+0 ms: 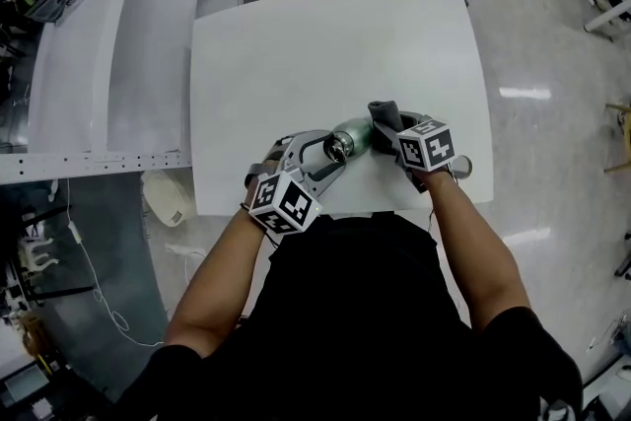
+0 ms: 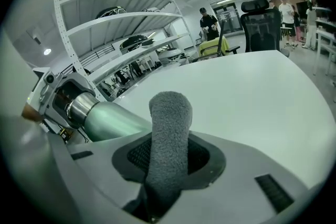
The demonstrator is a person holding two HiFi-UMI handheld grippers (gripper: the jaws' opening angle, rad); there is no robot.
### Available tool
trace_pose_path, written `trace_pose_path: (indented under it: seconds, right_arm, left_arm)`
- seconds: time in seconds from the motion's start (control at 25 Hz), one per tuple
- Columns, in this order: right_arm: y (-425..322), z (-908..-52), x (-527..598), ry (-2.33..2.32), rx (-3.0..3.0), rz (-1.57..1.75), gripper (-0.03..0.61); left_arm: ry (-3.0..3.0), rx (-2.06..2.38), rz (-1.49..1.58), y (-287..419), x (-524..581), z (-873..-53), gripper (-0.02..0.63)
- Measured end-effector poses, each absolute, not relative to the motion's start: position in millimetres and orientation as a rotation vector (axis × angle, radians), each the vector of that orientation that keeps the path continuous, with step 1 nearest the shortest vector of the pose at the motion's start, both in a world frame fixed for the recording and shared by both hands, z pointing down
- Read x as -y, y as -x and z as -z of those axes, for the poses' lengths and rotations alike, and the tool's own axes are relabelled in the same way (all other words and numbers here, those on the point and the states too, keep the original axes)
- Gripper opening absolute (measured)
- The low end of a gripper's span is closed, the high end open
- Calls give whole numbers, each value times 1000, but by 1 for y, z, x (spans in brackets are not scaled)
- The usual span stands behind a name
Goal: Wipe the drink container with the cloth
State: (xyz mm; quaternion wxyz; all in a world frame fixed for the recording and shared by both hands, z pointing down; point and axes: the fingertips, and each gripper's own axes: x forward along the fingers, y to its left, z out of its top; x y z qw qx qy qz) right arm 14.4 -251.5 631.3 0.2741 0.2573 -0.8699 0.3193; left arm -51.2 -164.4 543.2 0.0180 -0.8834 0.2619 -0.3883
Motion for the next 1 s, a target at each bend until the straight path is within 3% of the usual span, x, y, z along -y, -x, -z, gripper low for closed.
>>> trace_pose_path:
  seconds: [0.36,1.0]
  right_arm:
    - [-24,-619,262,-762,2360,-871,112]
    - [36,-476,267,-612,2760,-1161,112]
  left_arm:
    - [2731,-792,1204,48,165,-543,256]
    - [2708,-775,1188,41,165,-542,256]
